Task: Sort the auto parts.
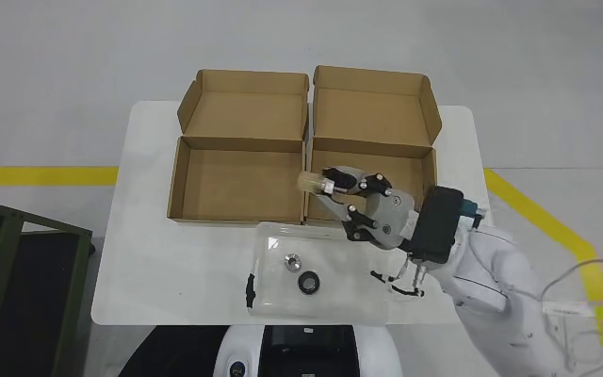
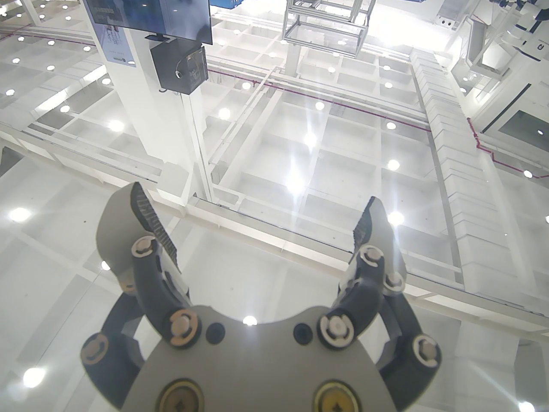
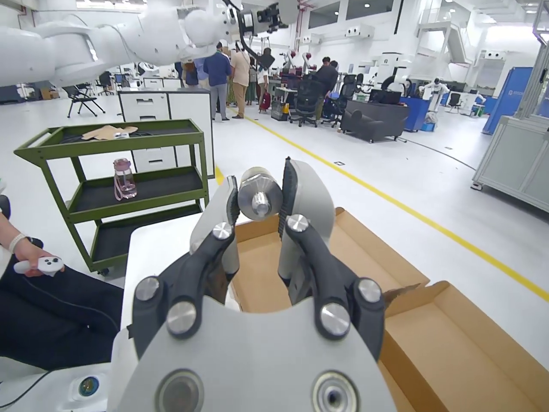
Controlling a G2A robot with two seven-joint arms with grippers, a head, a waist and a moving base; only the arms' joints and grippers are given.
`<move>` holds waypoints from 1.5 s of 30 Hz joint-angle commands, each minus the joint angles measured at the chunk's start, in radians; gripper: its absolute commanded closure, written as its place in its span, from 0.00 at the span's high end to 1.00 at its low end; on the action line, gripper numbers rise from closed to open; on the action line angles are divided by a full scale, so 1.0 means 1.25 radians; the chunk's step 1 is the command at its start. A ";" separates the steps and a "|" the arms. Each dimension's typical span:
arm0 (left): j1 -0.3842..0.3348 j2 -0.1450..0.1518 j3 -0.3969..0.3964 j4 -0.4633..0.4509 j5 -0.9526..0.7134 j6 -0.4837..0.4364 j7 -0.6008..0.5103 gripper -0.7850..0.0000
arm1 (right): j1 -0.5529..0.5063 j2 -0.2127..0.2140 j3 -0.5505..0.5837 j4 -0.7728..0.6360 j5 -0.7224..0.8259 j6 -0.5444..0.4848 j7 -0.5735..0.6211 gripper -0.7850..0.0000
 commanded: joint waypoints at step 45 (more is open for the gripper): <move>0.000 0.000 0.000 0.000 0.000 0.000 0.000 1.00 | -0.053 0.028 0.106 0.196 -0.191 -0.009 0.283 0.00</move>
